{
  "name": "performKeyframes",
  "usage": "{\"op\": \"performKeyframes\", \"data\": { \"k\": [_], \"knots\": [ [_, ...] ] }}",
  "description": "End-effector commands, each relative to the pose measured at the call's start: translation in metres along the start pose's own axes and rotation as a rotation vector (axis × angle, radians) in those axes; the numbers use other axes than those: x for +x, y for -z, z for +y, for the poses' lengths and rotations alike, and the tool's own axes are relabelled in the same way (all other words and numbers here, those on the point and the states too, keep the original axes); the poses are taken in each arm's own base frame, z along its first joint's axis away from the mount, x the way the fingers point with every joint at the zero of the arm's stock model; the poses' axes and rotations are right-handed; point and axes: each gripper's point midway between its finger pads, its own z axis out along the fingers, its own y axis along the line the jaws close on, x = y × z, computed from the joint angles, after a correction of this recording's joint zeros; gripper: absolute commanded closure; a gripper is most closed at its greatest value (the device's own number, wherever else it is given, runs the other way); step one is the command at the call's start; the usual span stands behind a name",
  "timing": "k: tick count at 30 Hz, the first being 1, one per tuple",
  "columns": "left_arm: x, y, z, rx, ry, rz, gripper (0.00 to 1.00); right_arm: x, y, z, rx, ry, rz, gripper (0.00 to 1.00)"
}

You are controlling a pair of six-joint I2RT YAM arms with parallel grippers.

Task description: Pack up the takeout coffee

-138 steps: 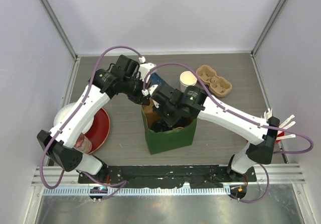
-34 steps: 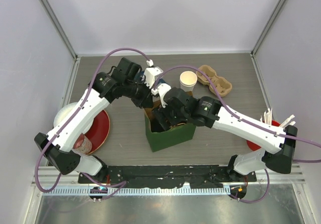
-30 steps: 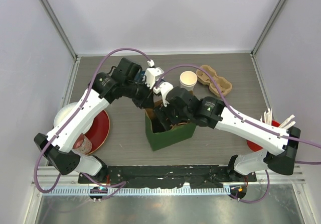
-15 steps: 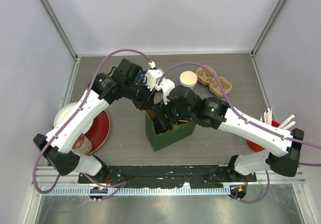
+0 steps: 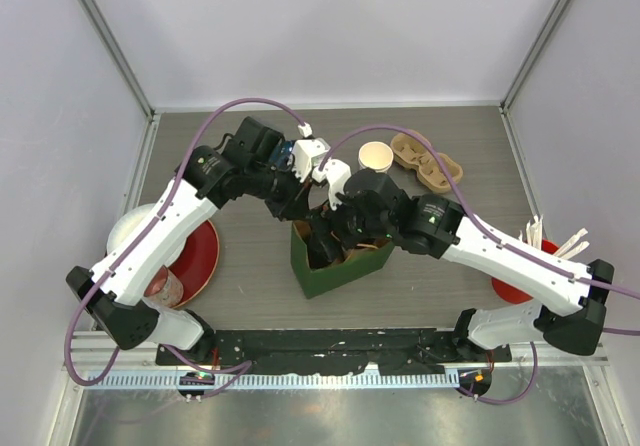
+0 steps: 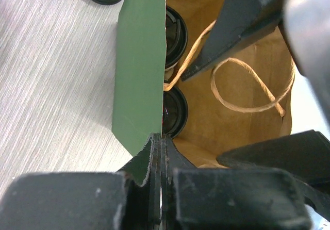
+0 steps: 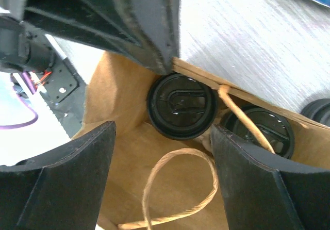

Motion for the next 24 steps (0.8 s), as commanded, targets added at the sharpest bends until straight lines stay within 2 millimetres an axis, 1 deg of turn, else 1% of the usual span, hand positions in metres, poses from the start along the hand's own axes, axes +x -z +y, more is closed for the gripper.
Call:
{"op": "performKeyframes", "data": {
  "k": [1, 5, 13, 16, 18, 20, 24],
  "knots": [
    [0.006, -0.003, -0.009, 0.032, -0.013, 0.038, 1.0, -0.069, 0.034, 0.039, -0.194, 0.052, -0.282, 0.21],
    [0.005, -0.004, -0.008, 0.033, -0.012, 0.036, 1.0, -0.071, 0.039, 0.044, -0.225, 0.059, -0.299, 0.21],
    [0.005, -0.003, -0.009, 0.035, -0.013, 0.036, 1.0, -0.077, 0.05, 0.048, -0.249, 0.062, -0.335, 0.2],
    [0.004, -0.003, -0.009, 0.036, -0.015, 0.036, 1.0, -0.079, 0.049, 0.041, -0.212, 0.053, -0.341, 0.2],
    [0.005, -0.003, -0.009, 0.036, -0.015, 0.036, 1.0, -0.078, 0.049, 0.031, -0.152, 0.04, -0.333, 0.19],
    [0.005, -0.003, -0.009, 0.035, -0.017, 0.037, 1.0, -0.075, 0.047, 0.025, -0.121, 0.041, -0.311, 0.19],
    [0.006, -0.004, -0.008, 0.034, -0.018, 0.042, 1.0, -0.07, 0.046, 0.023, -0.113, 0.042, -0.291, 0.19]
  ]
}}
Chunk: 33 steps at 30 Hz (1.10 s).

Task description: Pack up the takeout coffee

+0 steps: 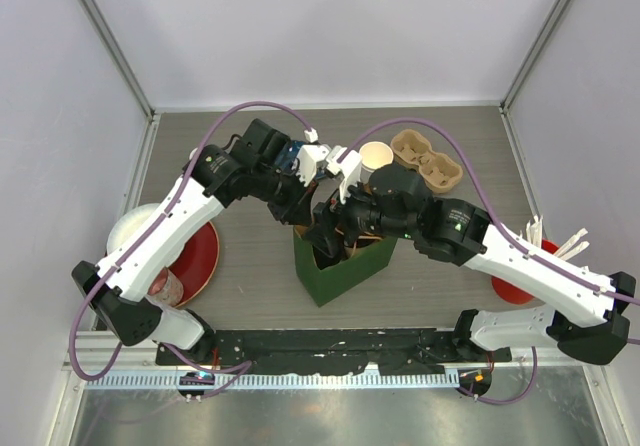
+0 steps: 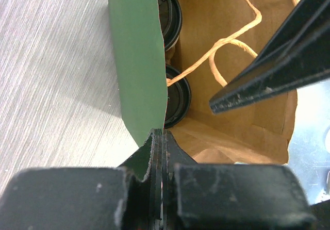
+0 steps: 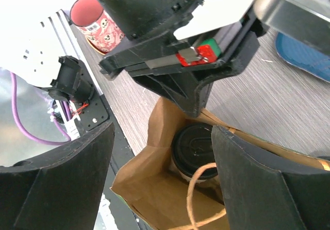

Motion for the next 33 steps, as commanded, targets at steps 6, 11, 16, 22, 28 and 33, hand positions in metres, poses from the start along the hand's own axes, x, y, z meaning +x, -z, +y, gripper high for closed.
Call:
{"op": "performKeyframes", "data": {
  "k": [6, 11, 16, 22, 28, 33],
  "knots": [
    [-0.002, 0.003, -0.004, 0.01, -0.025, -0.007, 1.0, -0.021, 0.01, -0.003, 0.031, 0.013, -0.059, 0.19],
    [-0.003, 0.004, -0.003, 0.004, -0.026, -0.009, 1.0, -0.033, 0.016, -0.006, 0.056, 0.015, -0.096, 0.19],
    [-0.006, 0.007, -0.003, -0.001, -0.034, -0.021, 1.0, -0.047, 0.024, -0.008, 0.074, 0.014, -0.148, 0.18],
    [-0.005, 0.007, -0.002, -0.009, -0.039, -0.021, 1.0, -0.058, 0.026, -0.021, 0.152, 0.01, -0.19, 0.17],
    [-0.007, 0.01, -0.004, -0.008, -0.043, -0.027, 1.0, -0.065, 0.03, -0.04, 0.263, -0.002, -0.219, 0.16],
    [-0.012, 0.014, -0.003, -0.024, -0.051, -0.041, 0.83, -0.068, 0.031, -0.048, 0.312, 0.001, -0.219, 0.14]
  ]
}}
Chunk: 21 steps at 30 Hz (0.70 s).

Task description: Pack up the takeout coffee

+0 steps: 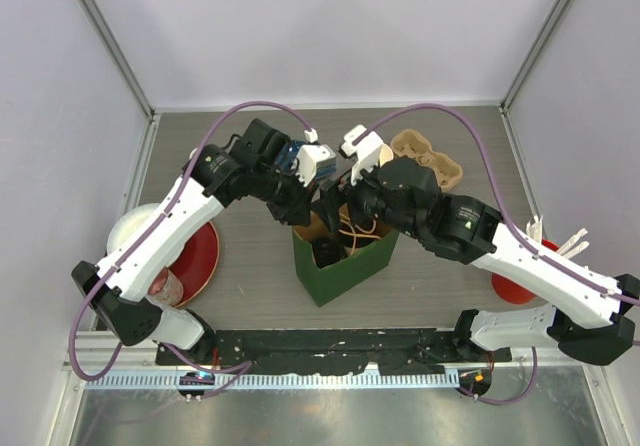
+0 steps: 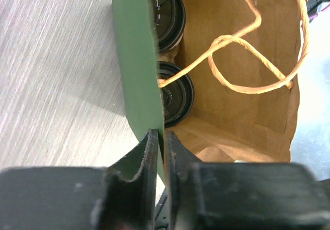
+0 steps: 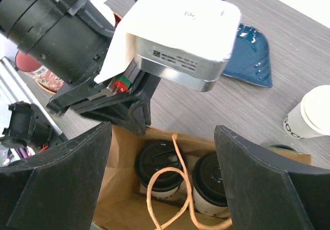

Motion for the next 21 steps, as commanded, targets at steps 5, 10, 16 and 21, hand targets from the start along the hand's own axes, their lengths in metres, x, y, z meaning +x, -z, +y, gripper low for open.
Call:
{"op": "performKeyframes", "data": {
  "k": [5, 10, 16, 21],
  "knots": [
    [-0.018, 0.018, -0.007, -0.01, -0.044, -0.063, 0.62, -0.035, 0.007, -0.013, 0.078, -0.009, -0.096, 0.14],
    [-0.027, 0.03, -0.01, -0.022, -0.07, -0.094, 0.43, -0.04, 0.014, -0.043, 0.234, -0.04, -0.104, 0.12],
    [-0.037, 0.046, -0.01, -0.064, -0.099, -0.148, 0.22, -0.054, 0.068, -0.152, 0.699, -0.149, -0.125, 0.08],
    [-0.044, 0.062, -0.005, -0.137, -0.091, -0.186, 0.12, -0.03, 0.13, -0.231, 0.996, -0.253, -0.058, 0.11]
  ]
}}
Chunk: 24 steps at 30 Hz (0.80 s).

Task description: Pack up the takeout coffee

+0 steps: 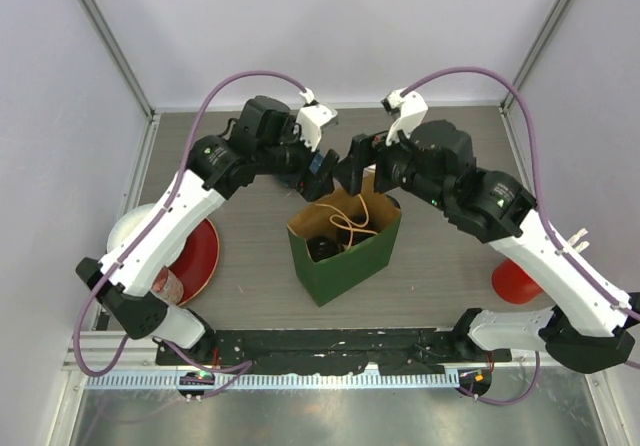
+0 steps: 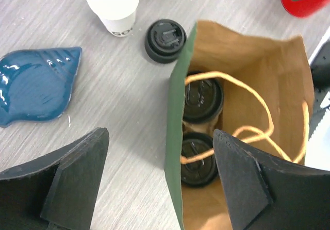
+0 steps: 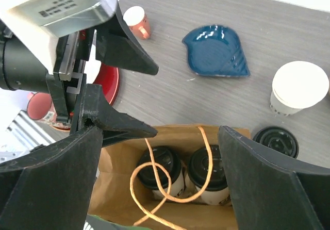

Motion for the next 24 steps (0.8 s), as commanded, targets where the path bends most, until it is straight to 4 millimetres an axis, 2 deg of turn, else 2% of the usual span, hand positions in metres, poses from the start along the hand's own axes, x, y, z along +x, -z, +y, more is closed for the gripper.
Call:
{"op": "performKeyframes", "data": {
  "k": [1, 3, 4, 5, 6, 7, 8, 10, 11, 14, 15, 18, 19, 22, 24],
  "knots": [
    [0.017, 0.059, -0.024, 0.037, -0.059, 0.039, 0.11, -0.011, 0.081, -0.199, 0.866, -0.04, -0.014, 0.12],
    [0.015, 0.065, -0.017, -0.013, -0.062, 0.028, 0.1, 0.004, 0.09, -0.221, 0.947, -0.061, 0.067, 0.17],
    [0.013, 0.069, -0.013, -0.04, -0.062, 0.017, 0.09, 0.018, 0.096, -0.242, 1.013, -0.1, 0.13, 0.19],
    [0.011, 0.075, -0.004, -0.097, -0.066, 0.0, 0.09, 0.032, 0.094, -0.248, 1.012, -0.12, 0.177, 0.26],
    [0.011, 0.077, -0.001, -0.121, -0.066, -0.002, 0.06, 0.04, 0.097, -0.257, 1.044, -0.136, 0.198, 0.27],
    [0.011, 0.08, 0.002, -0.142, -0.067, -0.009, 0.05, 0.045, 0.104, -0.27, 1.097, -0.163, 0.197, 0.28],
    [0.009, 0.085, 0.006, -0.174, -0.069, -0.022, 0.04, 0.059, 0.108, -0.281, 1.137, -0.172, 0.23, 0.27],
    [0.006, 0.089, 0.008, -0.189, -0.073, -0.041, 0.02, 0.067, 0.11, -0.293, 1.152, -0.218, 0.226, 0.2],
    [0.004, 0.092, 0.008, -0.193, -0.074, -0.052, 0.01, 0.077, 0.123, -0.306, 1.19, -0.261, 0.225, 0.16],
    [0.003, 0.097, 0.002, -0.166, -0.086, -0.065, 0.0, 0.073, 0.137, -0.317, 1.23, -0.291, 0.155, 0.14],
    [0.004, 0.096, -0.003, -0.14, -0.088, -0.064, 0.0, 0.071, 0.148, -0.324, 1.282, -0.296, 0.132, 0.14],
    [0.012, 0.091, -0.011, -0.084, -0.089, -0.036, 0.0, 0.069, 0.154, -0.324, 1.309, -0.308, 0.095, 0.14],
    [0.013, 0.089, -0.012, -0.076, -0.089, -0.031, 0.0, 0.068, 0.156, -0.324, 1.317, -0.309, 0.088, 0.06],
    [0.014, 0.086, -0.011, -0.076, -0.092, -0.022, 0.0, 0.075, 0.164, -0.327, 1.36, -0.29, 0.102, 0.04],
    [0.015, 0.085, -0.009, -0.085, -0.094, -0.017, 0.0, 0.081, 0.177, -0.328, 1.438, -0.315, 0.09, 0.04]
  ]
}}
